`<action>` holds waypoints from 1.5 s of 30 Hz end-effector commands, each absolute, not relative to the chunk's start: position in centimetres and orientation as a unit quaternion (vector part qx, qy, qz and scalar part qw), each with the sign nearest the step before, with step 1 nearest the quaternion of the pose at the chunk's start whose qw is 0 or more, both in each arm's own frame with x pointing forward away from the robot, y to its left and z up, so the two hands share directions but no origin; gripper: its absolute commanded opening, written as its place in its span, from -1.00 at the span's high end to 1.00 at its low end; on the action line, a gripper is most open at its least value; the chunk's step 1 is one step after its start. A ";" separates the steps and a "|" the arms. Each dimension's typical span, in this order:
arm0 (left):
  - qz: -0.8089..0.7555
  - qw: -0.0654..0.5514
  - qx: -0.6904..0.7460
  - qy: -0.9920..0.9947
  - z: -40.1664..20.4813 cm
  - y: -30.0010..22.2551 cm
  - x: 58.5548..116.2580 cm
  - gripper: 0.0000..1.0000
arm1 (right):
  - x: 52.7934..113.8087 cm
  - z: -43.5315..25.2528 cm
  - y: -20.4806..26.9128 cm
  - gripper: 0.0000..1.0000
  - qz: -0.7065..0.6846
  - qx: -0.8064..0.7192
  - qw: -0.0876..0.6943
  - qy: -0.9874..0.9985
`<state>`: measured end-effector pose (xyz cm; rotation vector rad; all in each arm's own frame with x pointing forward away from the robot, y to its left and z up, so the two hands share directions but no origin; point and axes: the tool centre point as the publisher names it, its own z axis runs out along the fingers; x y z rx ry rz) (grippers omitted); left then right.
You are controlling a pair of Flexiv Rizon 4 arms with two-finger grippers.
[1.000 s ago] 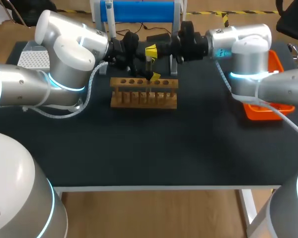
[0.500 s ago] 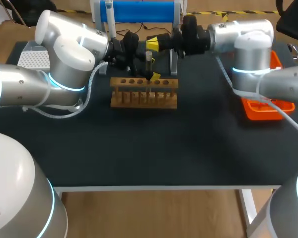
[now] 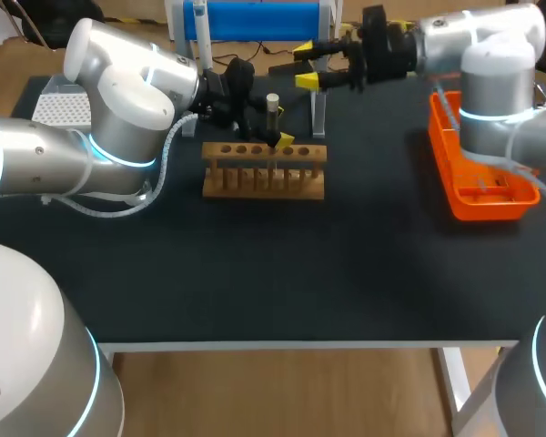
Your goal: Invert the test tube, pick up the pipette, mount the tip to pipette, aspirate from beaker and dispense into the tube, eject the tip, return the pipette, and cap with the stopper.
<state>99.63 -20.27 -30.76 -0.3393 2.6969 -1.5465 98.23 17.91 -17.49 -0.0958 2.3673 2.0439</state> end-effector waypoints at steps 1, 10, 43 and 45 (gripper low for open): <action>-0.494 0.007 -0.109 0.863 -30.7 -20.3 99.6 -1.00 | 96.9 -17.2 15.6 -1.00 0.628 -0.019 0.025 0.778; -0.494 0.007 -0.109 0.863 -30.7 -20.3 99.6 -1.00 | 95.7 -19.4 12.9 -1.00 0.584 -0.011 0.057 0.810; -0.499 0.051 -0.126 0.856 -29.3 -17.2 97.0 -1.00 | 95.2 -21.1 12.1 -1.00 0.554 0.005 0.073 0.829; -0.493 0.063 -0.132 0.858 -28.8 -16.5 96.6 -1.00 | 95.2 -21.1 12.1 -1.00 0.554 0.005 0.073 0.829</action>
